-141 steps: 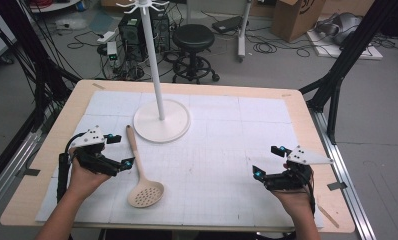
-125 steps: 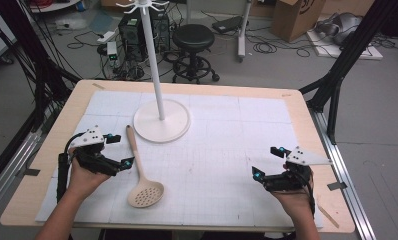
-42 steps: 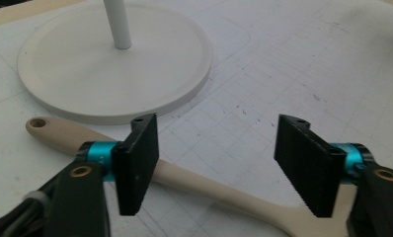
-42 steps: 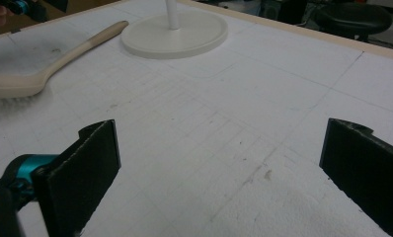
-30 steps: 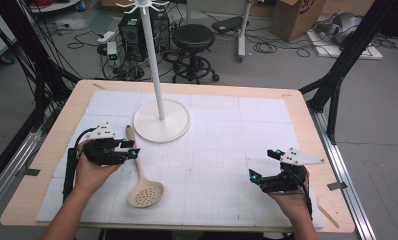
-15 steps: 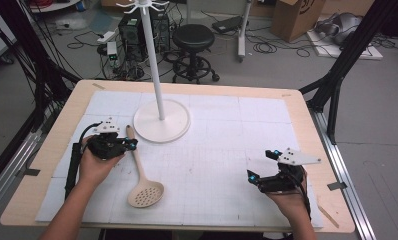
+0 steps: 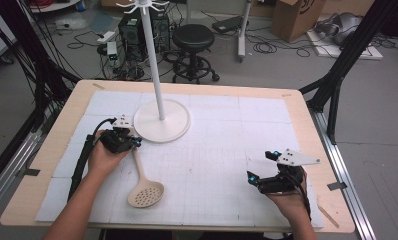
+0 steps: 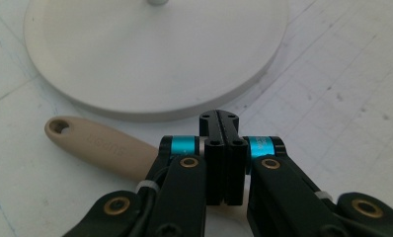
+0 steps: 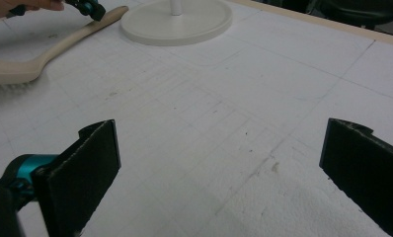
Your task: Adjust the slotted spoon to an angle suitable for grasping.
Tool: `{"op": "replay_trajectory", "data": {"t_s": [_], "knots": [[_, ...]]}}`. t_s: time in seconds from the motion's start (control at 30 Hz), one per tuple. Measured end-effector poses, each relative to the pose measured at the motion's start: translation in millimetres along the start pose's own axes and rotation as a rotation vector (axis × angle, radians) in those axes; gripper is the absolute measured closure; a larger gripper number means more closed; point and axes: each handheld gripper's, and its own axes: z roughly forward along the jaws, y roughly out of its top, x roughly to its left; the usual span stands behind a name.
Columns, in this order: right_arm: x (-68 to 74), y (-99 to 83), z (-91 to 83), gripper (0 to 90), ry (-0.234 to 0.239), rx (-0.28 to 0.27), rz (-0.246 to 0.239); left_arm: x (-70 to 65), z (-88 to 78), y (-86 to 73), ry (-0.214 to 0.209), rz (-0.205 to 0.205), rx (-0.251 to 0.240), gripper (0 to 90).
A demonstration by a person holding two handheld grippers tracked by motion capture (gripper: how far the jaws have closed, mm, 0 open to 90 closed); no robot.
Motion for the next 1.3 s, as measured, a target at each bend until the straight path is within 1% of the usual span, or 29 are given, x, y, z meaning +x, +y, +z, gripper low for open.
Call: {"op": "replay_trajectory", "data": {"t_s": [0.03,0.17,0.3,0.33,0.37,0.47,0.57,0.6,0.63,0.67,0.73,0.77,0.87,1.1,1.2,1.27,1.3], "knots": [[0.0,-0.7,-0.2,1.1,0.0,0.002,0.005,1.7,2.3,-1.7,0.011,-0.004,0.012,89.6],[0.0,-1.8,-0.8,1.1,-0.002,0.007,0.004,3.5,2.7,-2.4,0.006,-0.009,0.008,89.6],[0.3,-2.5,-1.9,1.1,-0.004,0.008,0.002,2.7,1.4,-3.4,0.015,0.006,0.006,89.6],[0.3,-3.0,-2.5,1.1,-0.006,0.009,0.006,2.1,-0.1,-3.8,0.027,0.008,0.018,89.7],[0.0,-3.3,-2.9,1.1,-0.006,0.011,0.004,2.6,-0.6,-4.5,0.03,0.014,0.023,89.7],[-0.3,-3.6,-3.6,1.1,-0.006,0.008,0.003,4.0,-3.7,-8.1,0.031,0.003,0.017,89.7],[0.3,-3.4,-3.9,1.1,-0.007,0.006,0.005,4.5,-6.9,-10.8,0.039,0.002,0.018,89.7],[0.4,-3.2,-4.1,1.1,-0.007,0.006,0.002,5.1,-8.5,-13.3,0.039,0.001,0.016,89.7],[0.5,-3.1,-4.3,1.1,-0.005,0.007,0.005,6.9,-12.9,-19.2,0.038,-0.008,0.01,89.7],[0.5,-3.1,-4.3,1.1,-0.005,0.007,0.005,6.9,-12.9,-19.2,0.038,-0.008,0.01,89.7],[0.2,-3.1,-3.7,1.1,-0.004,0.008,0.005,10.6,-21.3,-27.3,0.033,-0.027,0.008,89.7],[0.2,-3.1,-3.7,1.1,-0.004,0.008,0.005,10.6,-21.3,-27.3,0.033,-0.027,0.008,89.7],[0.9,-2.7,-2.2,1.1,-0.002,0.012,-0.001,11.3,-30.5,-36.1,0.046,-0.021,0.021,89.7],[3.0,-1.0,-0.8,1.1,0.002,0.012,0.002,10.3,-41.2,-46.6,0.055,-0.019,0.028,89.7],[3.1,-0.7,-0.3,1.1,0.002,0.013,-0.002,9.5,-44.8,-50.0,0.054,-0.02,0.032,89.7],[3.1,-0.5,-0.6,1.1,0.003,0.011,-0.001,7.7,-46.4,-51.1,0.059,-0.008,0.041,89.7],[3.1,-0.5,-0.6,1.1,0.003,0.011,-0.001,7.7,-46.4,-51.1,0.059,-0.008,0.041,89.7]]}}
